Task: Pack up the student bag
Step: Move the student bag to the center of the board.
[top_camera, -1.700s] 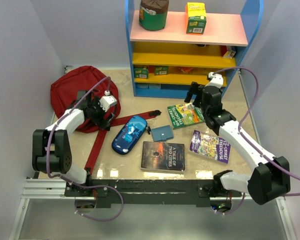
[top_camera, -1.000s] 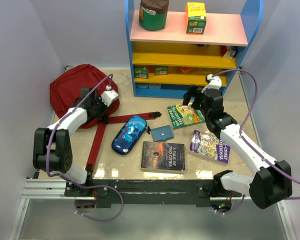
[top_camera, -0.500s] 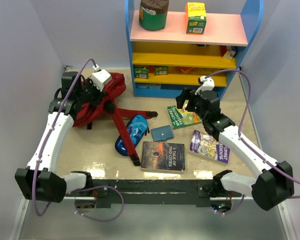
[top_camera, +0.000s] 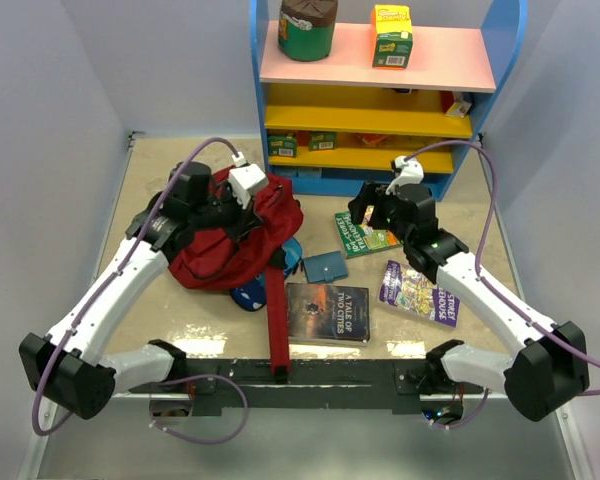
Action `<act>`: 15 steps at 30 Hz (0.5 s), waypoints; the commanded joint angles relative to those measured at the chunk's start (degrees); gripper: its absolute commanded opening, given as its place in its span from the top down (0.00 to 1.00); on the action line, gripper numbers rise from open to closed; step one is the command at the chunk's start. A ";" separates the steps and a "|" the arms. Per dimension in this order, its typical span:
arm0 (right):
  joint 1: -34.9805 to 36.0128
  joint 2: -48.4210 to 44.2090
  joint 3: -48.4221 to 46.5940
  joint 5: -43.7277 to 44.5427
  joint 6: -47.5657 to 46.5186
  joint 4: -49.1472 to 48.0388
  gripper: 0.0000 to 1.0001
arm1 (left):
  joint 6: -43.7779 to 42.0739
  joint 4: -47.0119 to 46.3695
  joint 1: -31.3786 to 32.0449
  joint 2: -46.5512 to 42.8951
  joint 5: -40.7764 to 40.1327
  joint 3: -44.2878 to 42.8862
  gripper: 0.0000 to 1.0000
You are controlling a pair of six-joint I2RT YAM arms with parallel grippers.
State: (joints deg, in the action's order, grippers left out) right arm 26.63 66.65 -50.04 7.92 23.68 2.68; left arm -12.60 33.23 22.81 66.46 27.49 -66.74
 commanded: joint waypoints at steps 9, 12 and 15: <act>1.05 -2.67 -0.06 0.95 3.03 6.29 0.13 | 7.43 -5.47 19.73 8.24 0.91 3.75 0.19; 1.14 -3.02 -0.32 0.08 3.91 6.29 0.11 | 4.27 -1.95 17.38 8.34 -1.38 -2.49 0.12; 1.67 -2.23 -0.76 -1.33 4.79 5.67 0.11 | 3.11 -0.10 8.71 8.60 1.42 -9.16 0.03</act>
State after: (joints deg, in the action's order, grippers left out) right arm 27.62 65.23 -49.19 7.90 26.39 8.99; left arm -7.14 32.53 40.49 76.18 27.11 -65.01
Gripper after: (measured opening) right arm 0.889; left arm 0.916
